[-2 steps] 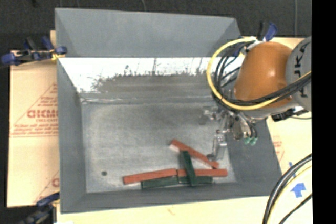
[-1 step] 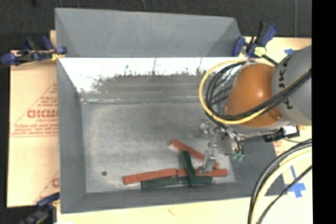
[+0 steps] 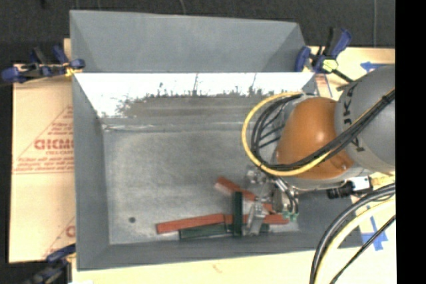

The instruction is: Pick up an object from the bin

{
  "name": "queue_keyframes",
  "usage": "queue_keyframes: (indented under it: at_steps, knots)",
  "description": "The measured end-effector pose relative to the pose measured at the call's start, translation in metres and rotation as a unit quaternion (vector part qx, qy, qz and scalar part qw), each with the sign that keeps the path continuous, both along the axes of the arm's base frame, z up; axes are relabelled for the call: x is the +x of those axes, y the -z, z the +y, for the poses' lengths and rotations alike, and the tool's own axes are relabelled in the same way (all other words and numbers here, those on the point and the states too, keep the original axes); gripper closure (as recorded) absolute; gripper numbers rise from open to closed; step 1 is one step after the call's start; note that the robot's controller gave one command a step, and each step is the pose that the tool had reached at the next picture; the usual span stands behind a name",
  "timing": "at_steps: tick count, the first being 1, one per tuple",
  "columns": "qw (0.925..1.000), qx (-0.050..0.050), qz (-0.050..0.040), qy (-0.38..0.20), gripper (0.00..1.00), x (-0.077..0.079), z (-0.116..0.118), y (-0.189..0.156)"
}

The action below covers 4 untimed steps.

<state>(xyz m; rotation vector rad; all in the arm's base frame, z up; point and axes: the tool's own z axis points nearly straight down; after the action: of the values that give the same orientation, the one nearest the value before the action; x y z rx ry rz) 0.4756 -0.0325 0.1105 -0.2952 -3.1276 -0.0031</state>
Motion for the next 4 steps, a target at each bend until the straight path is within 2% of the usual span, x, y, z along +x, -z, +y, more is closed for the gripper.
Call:
queue_keyframes:
  at_steps: [1, 2, 3, 4]
  knots:
    - [1.0, -0.001, -0.0014, 0.006, 0.0, 0.008, -0.017, -0.01]
    - [0.9899, -0.001, -0.0012, 0.142, 0.0, 0.005, -0.026, 0.025]
    - [0.9541, -0.001, -0.0018, 0.3, 1.0, 0.019, -0.033, 0.039]
    - [0.9541, -0.001, -0.0018, 0.299, 1.0, 0.019, -0.033, 0.039]
